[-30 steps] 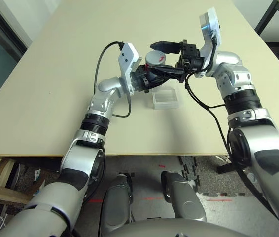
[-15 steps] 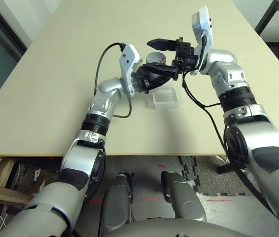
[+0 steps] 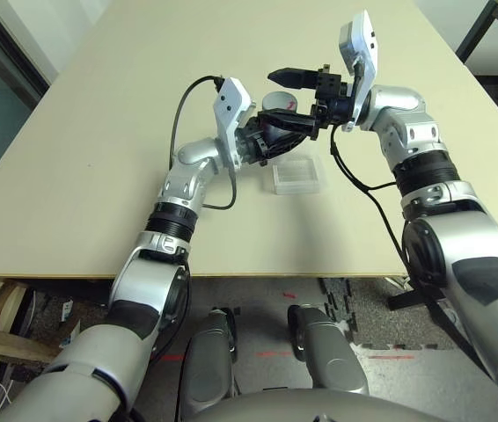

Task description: Pour the medicine from the bottle into the box.

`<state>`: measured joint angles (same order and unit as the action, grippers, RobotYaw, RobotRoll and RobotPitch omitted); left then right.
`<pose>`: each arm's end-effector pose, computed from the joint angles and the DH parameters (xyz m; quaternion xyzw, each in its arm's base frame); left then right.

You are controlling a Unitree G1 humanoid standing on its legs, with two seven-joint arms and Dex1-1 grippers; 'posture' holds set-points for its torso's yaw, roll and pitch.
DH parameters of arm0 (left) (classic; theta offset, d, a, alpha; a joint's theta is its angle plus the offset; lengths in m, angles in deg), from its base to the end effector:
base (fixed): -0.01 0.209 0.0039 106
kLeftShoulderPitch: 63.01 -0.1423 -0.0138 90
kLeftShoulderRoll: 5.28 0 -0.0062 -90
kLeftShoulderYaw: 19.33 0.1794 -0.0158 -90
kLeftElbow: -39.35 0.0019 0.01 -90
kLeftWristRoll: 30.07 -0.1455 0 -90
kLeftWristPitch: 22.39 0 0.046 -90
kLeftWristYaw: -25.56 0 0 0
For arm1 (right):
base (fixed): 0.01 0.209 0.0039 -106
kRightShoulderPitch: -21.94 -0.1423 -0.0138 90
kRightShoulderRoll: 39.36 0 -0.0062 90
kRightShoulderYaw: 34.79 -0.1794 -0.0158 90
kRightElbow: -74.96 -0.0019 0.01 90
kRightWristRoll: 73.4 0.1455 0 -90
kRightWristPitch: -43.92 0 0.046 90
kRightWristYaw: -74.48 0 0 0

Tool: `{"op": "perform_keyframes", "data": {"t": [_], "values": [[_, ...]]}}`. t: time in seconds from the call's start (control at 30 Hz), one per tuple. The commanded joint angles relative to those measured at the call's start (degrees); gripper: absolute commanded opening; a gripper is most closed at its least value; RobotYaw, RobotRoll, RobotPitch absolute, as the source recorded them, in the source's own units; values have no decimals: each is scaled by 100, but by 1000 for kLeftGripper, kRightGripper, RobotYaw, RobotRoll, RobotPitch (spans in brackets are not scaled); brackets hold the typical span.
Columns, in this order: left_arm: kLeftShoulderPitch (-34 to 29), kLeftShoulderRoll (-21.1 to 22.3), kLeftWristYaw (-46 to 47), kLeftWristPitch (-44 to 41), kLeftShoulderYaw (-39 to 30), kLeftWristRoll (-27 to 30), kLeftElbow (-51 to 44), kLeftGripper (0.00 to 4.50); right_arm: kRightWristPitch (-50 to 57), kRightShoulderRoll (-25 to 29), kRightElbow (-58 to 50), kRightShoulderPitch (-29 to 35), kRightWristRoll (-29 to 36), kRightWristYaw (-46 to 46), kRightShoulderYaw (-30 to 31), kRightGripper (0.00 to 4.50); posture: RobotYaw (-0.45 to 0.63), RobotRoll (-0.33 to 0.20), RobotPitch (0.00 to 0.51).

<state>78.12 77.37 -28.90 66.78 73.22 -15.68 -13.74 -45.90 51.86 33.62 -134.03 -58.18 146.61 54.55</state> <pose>0.3506 0.1197 0.1697 0.0303 -0.0941 -0.5346 0.8393 0.3724 -0.1574 0.2366 -0.0925 -0.1141 0.6055 0.7822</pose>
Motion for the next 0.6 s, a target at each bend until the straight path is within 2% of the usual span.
{"op": "perform_keyframes", "data": {"t": [0.03, 0.37, 0.6], "values": [[-6, 39, -173, 78, 5, 16, -31, 2629, 60, 510, 95, 112, -38, -210, -254, 4500, -249, 0, 143], [18, 43, -153, 106, 9, 24, 67, 2629, 131, 927, 12, 337, 53, -108, -306, 4500, -250, 0, 144], [49, 56, -151, 180, -44, 2, 193, 2629, 265, 991, -156, 462, 155, -13, -280, 4500, -248, 0, 147]]}}
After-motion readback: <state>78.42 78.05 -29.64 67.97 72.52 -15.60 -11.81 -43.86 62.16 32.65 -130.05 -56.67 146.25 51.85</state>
